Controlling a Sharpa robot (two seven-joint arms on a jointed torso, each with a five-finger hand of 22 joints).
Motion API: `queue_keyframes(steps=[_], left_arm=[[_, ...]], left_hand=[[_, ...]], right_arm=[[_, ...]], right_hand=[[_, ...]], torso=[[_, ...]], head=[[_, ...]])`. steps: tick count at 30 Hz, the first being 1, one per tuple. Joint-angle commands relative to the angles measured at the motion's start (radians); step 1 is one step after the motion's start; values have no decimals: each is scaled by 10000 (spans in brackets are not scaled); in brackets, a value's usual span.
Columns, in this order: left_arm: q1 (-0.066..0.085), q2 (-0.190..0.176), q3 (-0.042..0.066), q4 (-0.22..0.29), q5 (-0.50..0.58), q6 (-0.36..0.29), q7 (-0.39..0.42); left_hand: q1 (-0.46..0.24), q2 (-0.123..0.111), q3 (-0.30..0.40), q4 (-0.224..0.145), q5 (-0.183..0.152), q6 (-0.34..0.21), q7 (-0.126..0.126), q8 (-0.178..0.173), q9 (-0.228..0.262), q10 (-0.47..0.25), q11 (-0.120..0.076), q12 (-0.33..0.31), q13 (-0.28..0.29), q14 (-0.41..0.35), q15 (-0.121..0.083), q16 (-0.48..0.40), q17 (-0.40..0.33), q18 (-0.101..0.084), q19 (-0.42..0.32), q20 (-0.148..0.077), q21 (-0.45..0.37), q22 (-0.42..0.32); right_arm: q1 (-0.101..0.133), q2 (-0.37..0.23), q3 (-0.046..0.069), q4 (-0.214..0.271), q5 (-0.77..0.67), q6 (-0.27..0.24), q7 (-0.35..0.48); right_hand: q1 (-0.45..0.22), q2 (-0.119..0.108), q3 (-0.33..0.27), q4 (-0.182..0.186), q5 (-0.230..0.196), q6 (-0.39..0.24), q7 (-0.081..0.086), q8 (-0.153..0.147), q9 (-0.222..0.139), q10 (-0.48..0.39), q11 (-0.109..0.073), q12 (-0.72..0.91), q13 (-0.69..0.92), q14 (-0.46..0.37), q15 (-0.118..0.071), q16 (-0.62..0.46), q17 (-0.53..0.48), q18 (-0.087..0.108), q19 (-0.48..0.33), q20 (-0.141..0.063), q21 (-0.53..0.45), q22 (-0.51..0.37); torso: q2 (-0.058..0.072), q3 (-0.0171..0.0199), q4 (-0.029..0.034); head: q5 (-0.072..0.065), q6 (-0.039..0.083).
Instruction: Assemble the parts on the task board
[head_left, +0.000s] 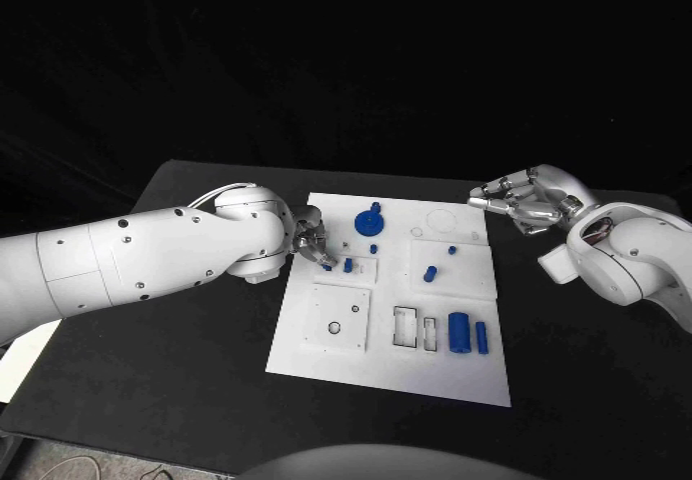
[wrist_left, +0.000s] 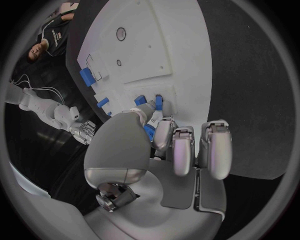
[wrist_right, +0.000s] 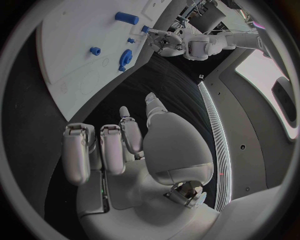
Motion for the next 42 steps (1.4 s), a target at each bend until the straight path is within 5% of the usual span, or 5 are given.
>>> queue_keyframes(steps=[1, 13, 42], left_arm=[[-16, 63, -17, -26, 50, 308, -64], [-19, 137, -28, -127, 147, 309, -269], [-19, 171, -28, -224, 160, 117, -624]], left_hand=[[-103, -57, 603, -503, 58, 194, -188, 72, 26, 92, -5, 32, -2, 1052, -98, 30, 2634, -38, 889, -39, 53, 2189], [-625, -496, 413, -328, 58, 402, -280, 190, 71, 132, -64, 47, 8, 1052, -149, 30, 2634, -65, 926, -43, 141, 2299], [-1494, -878, 60, 202, 61, 744, -414, 463, 180, 288, -178, 184, 144, 1052, -238, 30, 2634, -142, 1033, -103, 390, 2602]], right_arm=[[-6, 1, 2, 23, -61, 102, 31], [-6, -23, 2, 46, -61, 90, 25], [-6, -65, 2, 81, -61, 61, 34]], right_hand=[[-7, 100, -51, -24, 42, -72, 4, -20, 13, -72, 10, -64, 448, 646, -27, -32, 836, 136, -71, -7, -34, 230], [-7, 100, -51, -24, 42, -72, 4, -20, 13, -72, 10, -64, 448, 646, -27, -32, 836, 136, -71, -7, -34, 230], [-2, 115, -91, -14, 44, -73, 3, -17, 17, -78, 9, -74, 441, 645, -28, -40, 830, 135, -68, -8, -35, 233]], torso=[[9, 0, -3], [7, 3, -10], [1, -4, 1]], head=[[-4, -4], [-20, -27], [-51, -20]])
